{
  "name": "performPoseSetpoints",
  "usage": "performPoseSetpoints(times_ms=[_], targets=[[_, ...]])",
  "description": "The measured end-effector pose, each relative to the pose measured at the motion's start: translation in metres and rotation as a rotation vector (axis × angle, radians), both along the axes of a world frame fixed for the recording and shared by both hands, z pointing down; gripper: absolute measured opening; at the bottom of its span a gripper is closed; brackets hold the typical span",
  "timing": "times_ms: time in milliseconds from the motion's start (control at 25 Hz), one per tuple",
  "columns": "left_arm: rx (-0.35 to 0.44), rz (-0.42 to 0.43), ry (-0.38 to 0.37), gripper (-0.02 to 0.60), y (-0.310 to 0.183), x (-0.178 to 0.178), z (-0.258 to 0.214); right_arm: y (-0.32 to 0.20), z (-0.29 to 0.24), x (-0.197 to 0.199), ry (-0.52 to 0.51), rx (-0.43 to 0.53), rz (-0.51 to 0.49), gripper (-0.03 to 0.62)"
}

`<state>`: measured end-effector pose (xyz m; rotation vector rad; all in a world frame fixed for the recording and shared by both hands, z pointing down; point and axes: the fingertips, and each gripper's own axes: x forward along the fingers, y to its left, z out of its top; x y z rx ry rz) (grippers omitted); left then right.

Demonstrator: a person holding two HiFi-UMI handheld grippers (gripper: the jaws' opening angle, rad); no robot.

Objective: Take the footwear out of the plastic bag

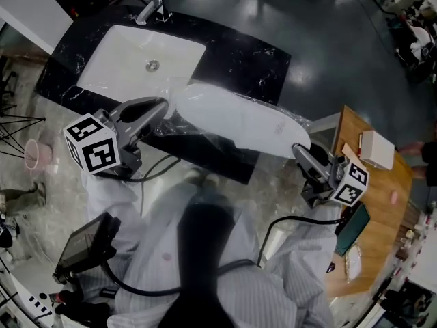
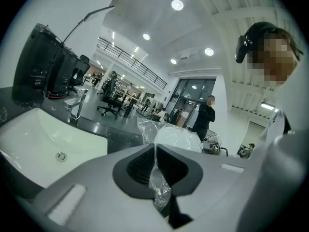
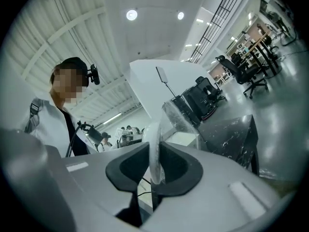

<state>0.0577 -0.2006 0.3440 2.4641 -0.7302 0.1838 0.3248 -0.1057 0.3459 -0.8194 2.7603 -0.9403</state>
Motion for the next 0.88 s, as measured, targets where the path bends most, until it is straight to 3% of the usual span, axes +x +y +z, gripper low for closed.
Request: performPoseSetpoints(times_ms=[240, 440, 640, 880], targets=[[0.032, -0.059, -0.045, 0.008, -0.008, -0.010, 0.006, 0.009, 0.001, 0.023, 0.045, -0.003, 0.094, 0.074], [0.072, -0.175, -0.128, 0.006, -0.020, -0.027, 0.009, 0.019, 0.001, 0.050, 0.116, -0.014, 0.230, 0.075], [0.140, -0.313, -0.244, 0.006, -0.031, -0.039, 0.010, 0.027, 0.001, 0.077, 0.256, -0.026, 0.403, 0.074], [0.222, -0.446, -0.377, 0.006, -0.040, -0.031, 0.013, 0.027, -0.004, 0.093, 0.510, -0.009, 0.651, 0.075]])
